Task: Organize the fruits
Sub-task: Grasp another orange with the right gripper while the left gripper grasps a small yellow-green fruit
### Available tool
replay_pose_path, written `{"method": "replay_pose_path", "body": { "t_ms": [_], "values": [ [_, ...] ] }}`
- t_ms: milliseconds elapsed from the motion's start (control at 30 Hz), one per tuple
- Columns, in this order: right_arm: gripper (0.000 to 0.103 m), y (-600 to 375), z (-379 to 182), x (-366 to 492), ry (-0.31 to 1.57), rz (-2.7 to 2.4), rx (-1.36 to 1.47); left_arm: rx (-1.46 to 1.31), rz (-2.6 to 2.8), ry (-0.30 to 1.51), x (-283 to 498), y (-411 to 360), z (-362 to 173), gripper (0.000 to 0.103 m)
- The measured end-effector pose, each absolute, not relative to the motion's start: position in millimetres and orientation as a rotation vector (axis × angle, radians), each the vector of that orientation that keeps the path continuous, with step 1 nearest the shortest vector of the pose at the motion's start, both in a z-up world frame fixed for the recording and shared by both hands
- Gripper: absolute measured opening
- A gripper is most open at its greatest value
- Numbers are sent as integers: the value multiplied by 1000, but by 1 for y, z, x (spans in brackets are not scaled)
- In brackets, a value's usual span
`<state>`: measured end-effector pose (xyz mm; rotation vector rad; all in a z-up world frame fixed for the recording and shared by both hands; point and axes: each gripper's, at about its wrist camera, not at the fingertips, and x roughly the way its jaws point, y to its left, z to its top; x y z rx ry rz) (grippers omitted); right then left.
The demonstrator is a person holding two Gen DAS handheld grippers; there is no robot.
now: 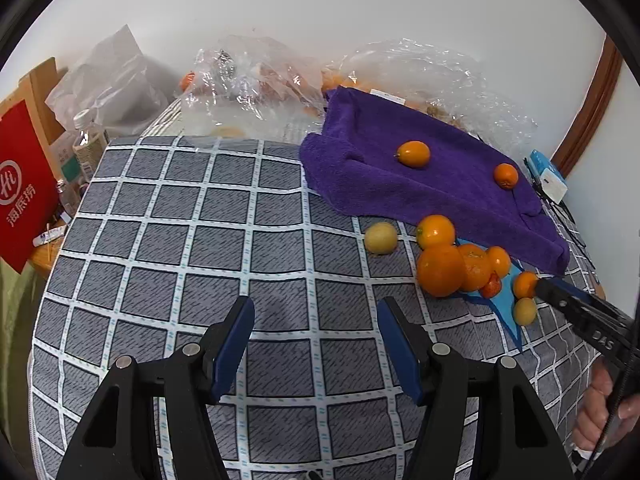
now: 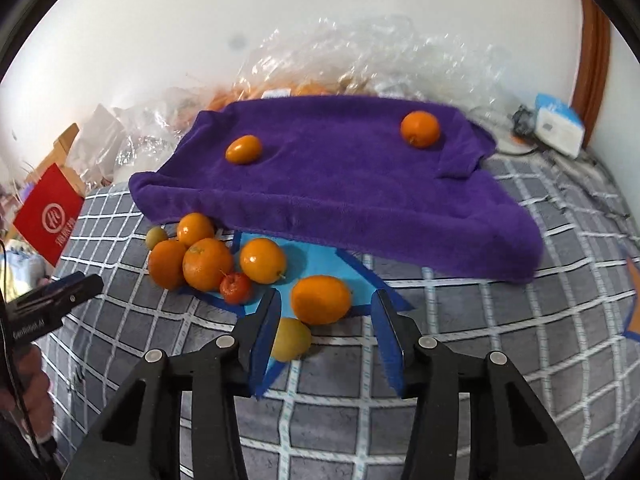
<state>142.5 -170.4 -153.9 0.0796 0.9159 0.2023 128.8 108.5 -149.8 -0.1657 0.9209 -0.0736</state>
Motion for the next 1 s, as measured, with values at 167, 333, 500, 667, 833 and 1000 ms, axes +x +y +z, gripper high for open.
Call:
{"method": "replay_pose_path", "body": {
  "t_ms": [167,333,500,667,833,1000],
  "values": [
    [44,-169,-168,156,967,213,122,-163,-98,918,137,100,-146,62],
    [37,-181,-167,157,956,222,144,-162,-102,921,151,86,-144,60],
    [37,-210,-157,143,885,157,61,-127,-79,939,174,70,-149,54],
    [37,-226,-176,142,906,176,49,-166,-96,948,191,65,-165,43],
    [37,-228,-182,140,883,188,48,-155,-134,893,189,61,-169,25],
    [38,-227,-183,140,875,182,42,-135,-128,857,184,55,-171,25]
  ]
}}
